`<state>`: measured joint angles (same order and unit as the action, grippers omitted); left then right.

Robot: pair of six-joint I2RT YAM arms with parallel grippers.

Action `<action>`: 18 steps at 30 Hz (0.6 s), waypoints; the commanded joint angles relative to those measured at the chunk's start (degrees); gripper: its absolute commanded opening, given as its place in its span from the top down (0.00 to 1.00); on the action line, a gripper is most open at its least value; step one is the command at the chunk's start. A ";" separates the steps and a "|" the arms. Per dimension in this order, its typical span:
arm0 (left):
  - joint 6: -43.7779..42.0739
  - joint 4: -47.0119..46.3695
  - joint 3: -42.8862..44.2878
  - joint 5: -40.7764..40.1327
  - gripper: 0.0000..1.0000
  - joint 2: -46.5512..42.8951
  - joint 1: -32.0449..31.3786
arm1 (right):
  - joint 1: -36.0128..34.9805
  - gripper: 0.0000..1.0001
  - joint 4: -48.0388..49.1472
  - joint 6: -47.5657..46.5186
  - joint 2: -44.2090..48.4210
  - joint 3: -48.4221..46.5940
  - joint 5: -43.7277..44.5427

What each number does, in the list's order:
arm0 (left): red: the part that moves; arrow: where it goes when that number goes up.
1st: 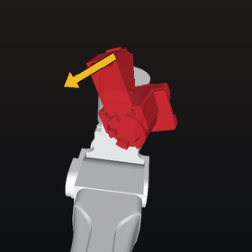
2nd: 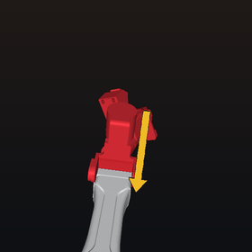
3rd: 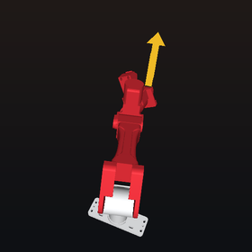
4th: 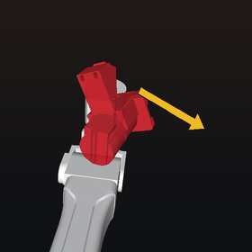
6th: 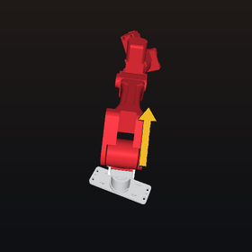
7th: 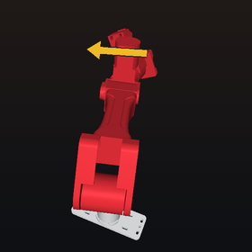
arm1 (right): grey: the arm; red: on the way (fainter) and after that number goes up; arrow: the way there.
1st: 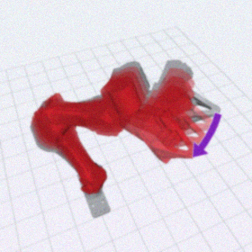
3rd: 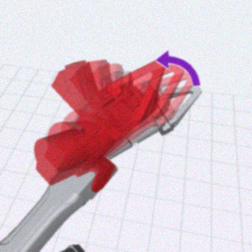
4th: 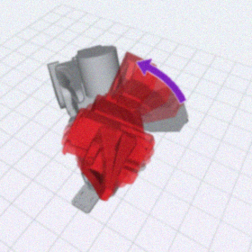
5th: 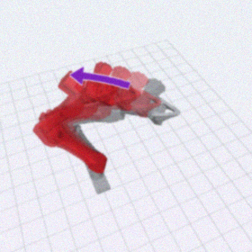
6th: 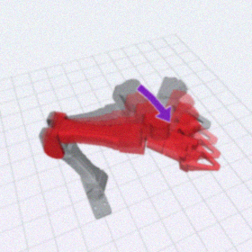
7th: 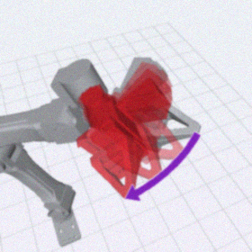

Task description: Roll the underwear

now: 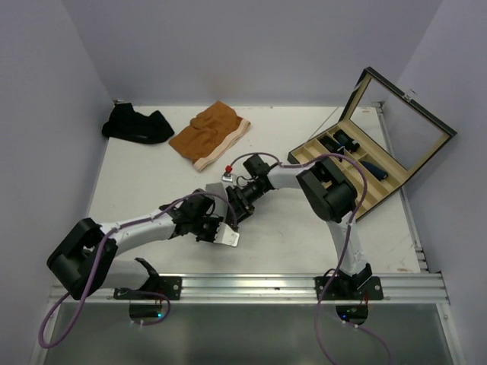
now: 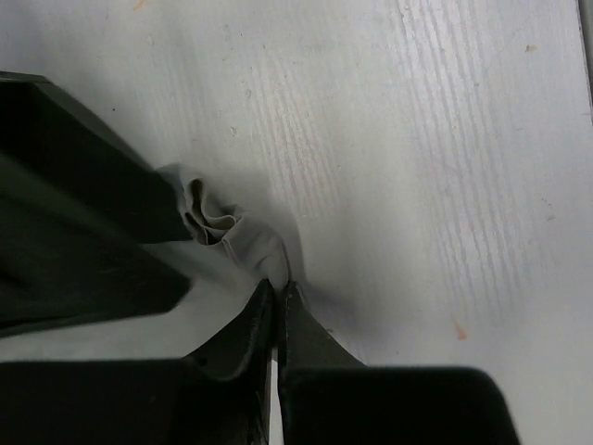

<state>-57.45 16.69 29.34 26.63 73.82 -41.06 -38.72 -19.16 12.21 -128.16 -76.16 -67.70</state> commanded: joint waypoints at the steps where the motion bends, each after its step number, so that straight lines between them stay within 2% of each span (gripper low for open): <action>1: 1.64 12.73 1.59 1.84 1.00 3.95 -0.25 | 5.74 0.34 1.06 -4.03 4.57 -0.39 15.58; 2: 2.16 13.54 1.94 3.15 1.00 4.74 -0.08 | 6.54 0.29 1.14 -4.21 7.54 -0.04 16.97; 3: 2.60 14.59 2.56 3.77 1.00 5.62 -0.07 | 7.86 0.28 1.05 -4.91 9.40 0.31 17.51; 7: 2.43 18.45 8.34 6.75 1.00 12.82 2.38 | 10.15 0.29 -1.74 -9.30 16.26 1.89 19.62; 13: -2.22 30.66 19.95 14.14 1.00 28.20 14.67 | 10.33 0.50 -7.20 -18.09 24.53 4.09 22.08; 16: -4.77 36.90 25.22 16.07 1.00 36.44 17.14 | 10.24 0.68 -8.61 -21.25 27.69 5.06 23.40; 18: -5.74 39.81 29.53 17.04 1.00 42.86 18.20 | 9.37 0.75 -9.93 -24.94 28.92 4.62 24.02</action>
<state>-58.22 47.92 57.65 50.65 106.78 -24.71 -28.58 -25.69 -5.43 -102.72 -71.66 -46.00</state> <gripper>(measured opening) 0.025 0.279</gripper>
